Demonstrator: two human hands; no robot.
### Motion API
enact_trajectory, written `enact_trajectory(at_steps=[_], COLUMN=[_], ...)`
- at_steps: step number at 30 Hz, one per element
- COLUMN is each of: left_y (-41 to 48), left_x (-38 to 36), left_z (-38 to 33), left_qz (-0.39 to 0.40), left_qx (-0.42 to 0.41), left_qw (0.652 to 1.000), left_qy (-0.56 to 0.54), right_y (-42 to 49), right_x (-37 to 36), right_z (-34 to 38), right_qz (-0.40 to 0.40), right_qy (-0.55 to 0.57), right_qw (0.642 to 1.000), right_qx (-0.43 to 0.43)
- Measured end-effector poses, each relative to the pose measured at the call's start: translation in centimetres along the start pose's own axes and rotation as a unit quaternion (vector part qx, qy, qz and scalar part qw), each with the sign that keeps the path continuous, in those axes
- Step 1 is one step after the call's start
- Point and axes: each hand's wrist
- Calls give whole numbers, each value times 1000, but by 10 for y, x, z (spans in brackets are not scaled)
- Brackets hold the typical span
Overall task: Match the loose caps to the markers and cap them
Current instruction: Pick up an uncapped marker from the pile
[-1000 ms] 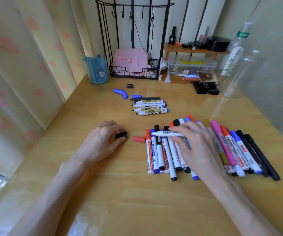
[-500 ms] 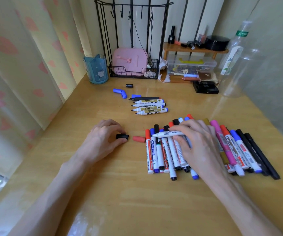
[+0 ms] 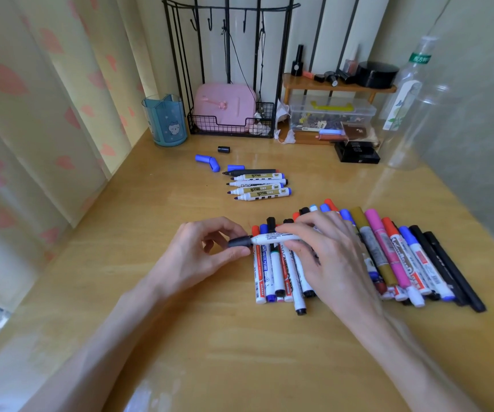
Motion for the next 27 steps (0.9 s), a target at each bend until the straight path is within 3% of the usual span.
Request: enact_trajectory(at_steps=[9, 14, 19, 27], left_y=[-2, 1, 2, 0], left_x=[-5, 4, 31, 35], left_z=[-9, -3, 30, 38], left_qz=[-20, -28, -86, -61], left_qx=[-1, -3, 78, 160], left_qw=[999, 998, 969, 964], left_qy=[-29, 48, 217, 204], right_y=[6, 5, 3, 13], right_x=[1, 2, -3, -29], right_z=[10, 5, 9, 72], right_qz=[-10, 3, 7, 54], right_qy=[18, -30, -26, -80], right_qw=[999, 1000, 999, 995], right_qx=[27, 5, -46, 4])
Point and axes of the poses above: each hand's wrist, its own y-axis towards the middle knuckle, its own x-axis out of the back of the hand, z = x × y, and after that the axes turned 2 degrees about -y, right-handed
